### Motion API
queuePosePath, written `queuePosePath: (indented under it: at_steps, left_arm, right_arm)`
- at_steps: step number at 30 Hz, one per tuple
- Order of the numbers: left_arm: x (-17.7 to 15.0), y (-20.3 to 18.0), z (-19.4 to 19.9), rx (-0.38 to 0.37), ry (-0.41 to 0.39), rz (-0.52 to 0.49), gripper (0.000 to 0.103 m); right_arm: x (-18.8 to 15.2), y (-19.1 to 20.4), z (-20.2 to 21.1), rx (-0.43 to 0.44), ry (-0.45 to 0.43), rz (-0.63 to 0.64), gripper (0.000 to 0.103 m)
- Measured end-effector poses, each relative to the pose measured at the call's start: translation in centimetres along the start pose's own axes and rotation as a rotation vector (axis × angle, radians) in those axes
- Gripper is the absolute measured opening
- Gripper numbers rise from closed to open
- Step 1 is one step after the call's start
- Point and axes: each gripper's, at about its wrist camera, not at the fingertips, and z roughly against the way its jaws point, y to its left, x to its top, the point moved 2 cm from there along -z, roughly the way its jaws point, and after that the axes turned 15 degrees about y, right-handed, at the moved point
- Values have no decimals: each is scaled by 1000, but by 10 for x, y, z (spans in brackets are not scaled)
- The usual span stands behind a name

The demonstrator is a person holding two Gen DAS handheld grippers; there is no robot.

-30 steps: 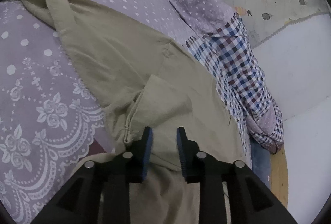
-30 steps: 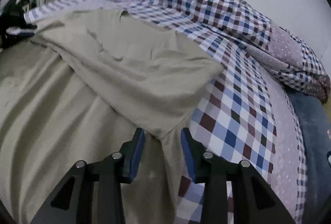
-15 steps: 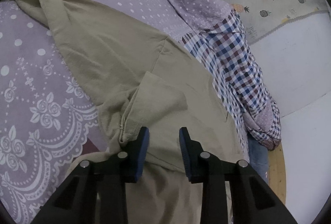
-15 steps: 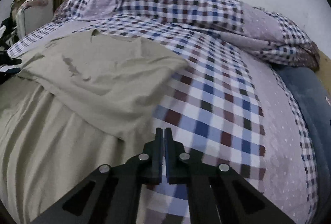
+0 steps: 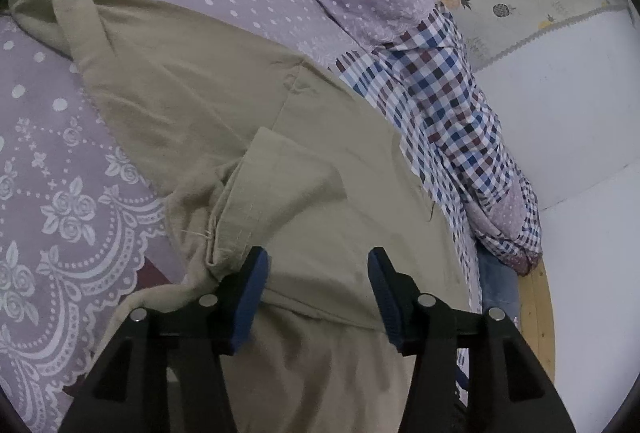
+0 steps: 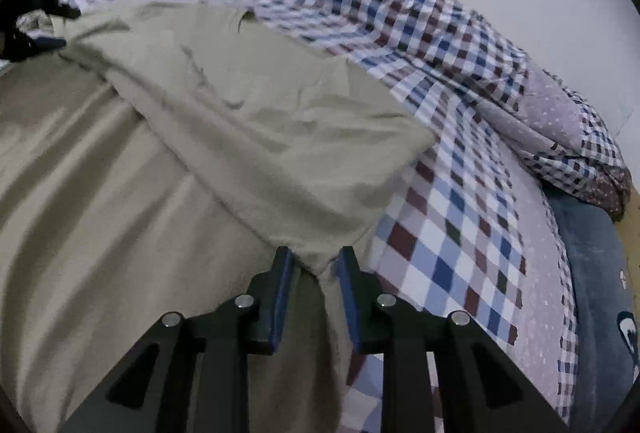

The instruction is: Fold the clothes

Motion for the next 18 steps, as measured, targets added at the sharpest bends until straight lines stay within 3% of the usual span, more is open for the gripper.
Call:
queuePosePath:
  at_steps: [1, 2, 3, 5, 10, 14, 18]
  left_arm:
    - [0, 0, 0, -1, 0, -1, 56]
    - [0, 1, 0, -1, 0, -1, 55]
    - [-1, -1, 0, 1, -2, 3, 55]
    - [-2, 0, 1, -2, -4, 8, 51]
    - [-2, -1, -2, 10, 7, 5, 42]
    - [-3, -1, -3, 9, 8, 4, 42]
    - [-3, 1, 0, 5, 9, 9, 42]
  right_arm:
    - [1, 1, -1, -3, 0, 7, 20]
    - [1, 1, 0, -7, -3, 11, 6]
    - [1, 0, 2, -20, -5, 8, 1]
    - [-2, -10, 8, -31, -16, -20, 0]
    - [-15, -44, 24, 35, -52, -113, 0]
    - [-26, -54, 18, 43, -17, -137, 0]
    - [-40, -74, 7, 81, 36, -239, 0]
